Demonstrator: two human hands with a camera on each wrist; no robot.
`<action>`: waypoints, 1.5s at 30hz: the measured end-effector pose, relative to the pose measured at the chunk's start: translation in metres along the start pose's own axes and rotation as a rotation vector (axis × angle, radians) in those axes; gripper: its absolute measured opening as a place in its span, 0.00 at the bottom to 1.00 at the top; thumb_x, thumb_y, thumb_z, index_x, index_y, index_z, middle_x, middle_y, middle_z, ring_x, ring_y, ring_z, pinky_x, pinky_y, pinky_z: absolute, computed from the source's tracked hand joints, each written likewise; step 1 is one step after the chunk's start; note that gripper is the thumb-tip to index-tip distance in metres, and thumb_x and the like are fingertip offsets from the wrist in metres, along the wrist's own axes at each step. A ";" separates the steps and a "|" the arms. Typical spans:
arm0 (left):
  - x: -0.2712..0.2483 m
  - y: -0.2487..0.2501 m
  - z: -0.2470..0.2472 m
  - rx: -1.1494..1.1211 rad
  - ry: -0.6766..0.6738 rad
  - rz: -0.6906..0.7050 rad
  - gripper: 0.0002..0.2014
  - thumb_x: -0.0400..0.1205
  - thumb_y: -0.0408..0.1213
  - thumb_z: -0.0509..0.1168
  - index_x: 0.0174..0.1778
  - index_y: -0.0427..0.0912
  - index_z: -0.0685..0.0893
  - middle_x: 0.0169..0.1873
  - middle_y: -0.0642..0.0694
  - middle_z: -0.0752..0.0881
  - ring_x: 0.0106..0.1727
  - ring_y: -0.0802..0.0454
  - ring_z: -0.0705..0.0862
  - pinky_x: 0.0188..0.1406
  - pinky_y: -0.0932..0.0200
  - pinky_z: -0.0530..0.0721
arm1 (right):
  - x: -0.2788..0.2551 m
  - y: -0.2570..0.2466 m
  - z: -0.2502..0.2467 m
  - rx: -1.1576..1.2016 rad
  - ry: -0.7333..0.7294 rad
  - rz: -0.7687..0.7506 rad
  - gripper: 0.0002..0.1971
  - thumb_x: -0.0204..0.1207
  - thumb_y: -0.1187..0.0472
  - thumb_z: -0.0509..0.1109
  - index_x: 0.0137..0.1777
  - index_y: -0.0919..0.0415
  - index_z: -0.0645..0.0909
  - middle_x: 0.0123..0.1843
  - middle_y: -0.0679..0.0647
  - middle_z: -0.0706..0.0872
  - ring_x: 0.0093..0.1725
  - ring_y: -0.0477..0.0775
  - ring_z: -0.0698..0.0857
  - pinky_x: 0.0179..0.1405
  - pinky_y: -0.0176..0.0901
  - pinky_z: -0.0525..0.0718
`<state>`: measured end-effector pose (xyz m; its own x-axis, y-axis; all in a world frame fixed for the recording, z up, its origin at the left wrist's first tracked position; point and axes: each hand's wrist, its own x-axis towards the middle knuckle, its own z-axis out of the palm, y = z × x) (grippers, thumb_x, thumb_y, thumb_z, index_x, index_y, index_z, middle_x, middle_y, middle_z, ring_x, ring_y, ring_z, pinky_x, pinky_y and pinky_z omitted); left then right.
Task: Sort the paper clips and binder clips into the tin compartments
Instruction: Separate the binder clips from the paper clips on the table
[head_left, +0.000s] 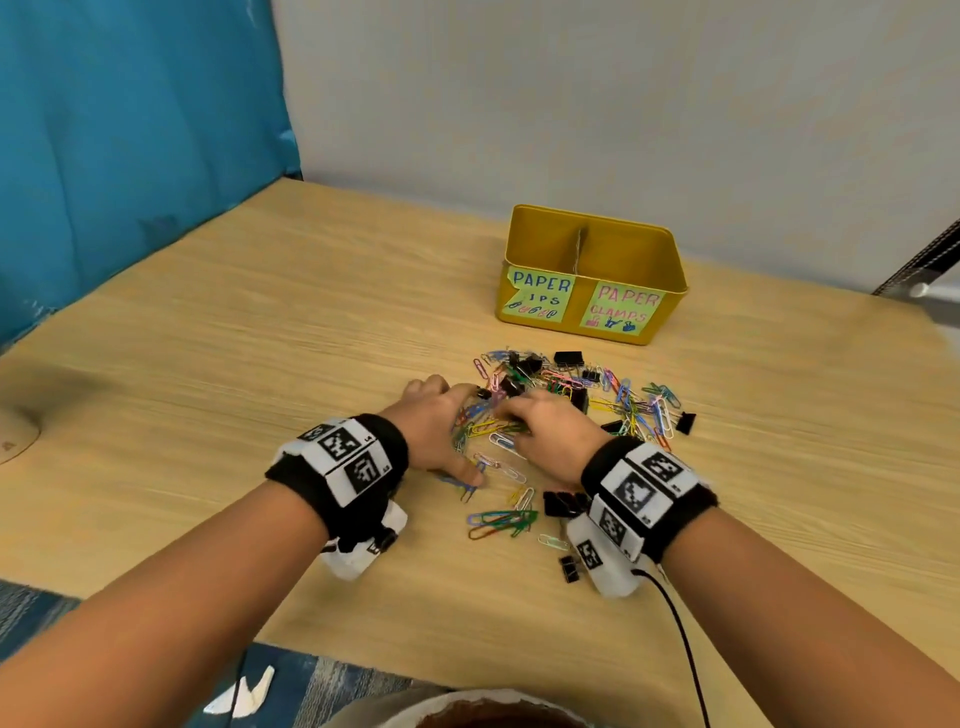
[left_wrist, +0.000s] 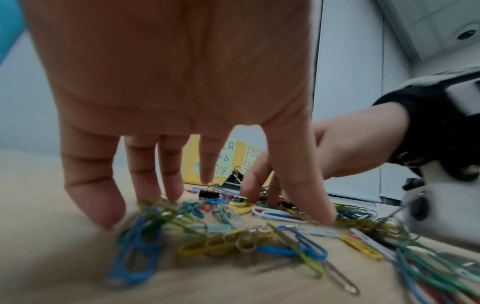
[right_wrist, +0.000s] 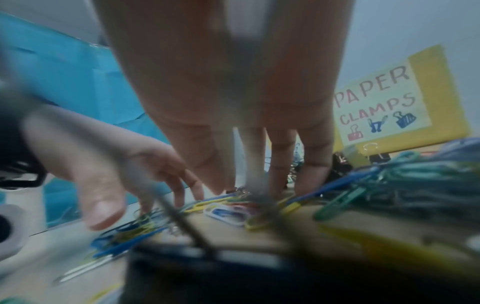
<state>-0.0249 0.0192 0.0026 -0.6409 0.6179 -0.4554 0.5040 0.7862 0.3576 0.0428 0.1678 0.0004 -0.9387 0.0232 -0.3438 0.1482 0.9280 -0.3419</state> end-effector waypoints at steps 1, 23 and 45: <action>0.002 0.000 0.000 -0.009 -0.021 0.018 0.52 0.63 0.55 0.78 0.80 0.48 0.58 0.71 0.40 0.69 0.73 0.42 0.66 0.74 0.47 0.71 | 0.003 0.001 -0.002 0.006 0.002 0.024 0.22 0.77 0.68 0.60 0.70 0.54 0.75 0.66 0.58 0.77 0.67 0.59 0.76 0.70 0.50 0.75; -0.006 0.009 0.009 0.021 -0.114 0.038 0.50 0.64 0.40 0.80 0.80 0.49 0.59 0.68 0.41 0.67 0.69 0.42 0.72 0.68 0.48 0.77 | -0.008 0.001 -0.011 -0.006 -0.163 0.076 0.30 0.78 0.73 0.53 0.80 0.53 0.62 0.72 0.59 0.68 0.71 0.59 0.73 0.71 0.44 0.72; -0.017 0.002 0.007 0.215 -0.103 -0.064 0.47 0.59 0.51 0.81 0.71 0.44 0.65 0.64 0.39 0.69 0.65 0.40 0.74 0.61 0.46 0.80 | -0.015 -0.010 -0.005 -0.104 -0.055 0.052 0.20 0.76 0.70 0.56 0.67 0.63 0.77 0.65 0.63 0.76 0.65 0.62 0.78 0.67 0.51 0.78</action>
<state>-0.0094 0.0102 0.0055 -0.6186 0.5550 -0.5561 0.5829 0.7988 0.1489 0.0536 0.1598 0.0133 -0.9119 0.0546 -0.4068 0.1605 0.9596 -0.2309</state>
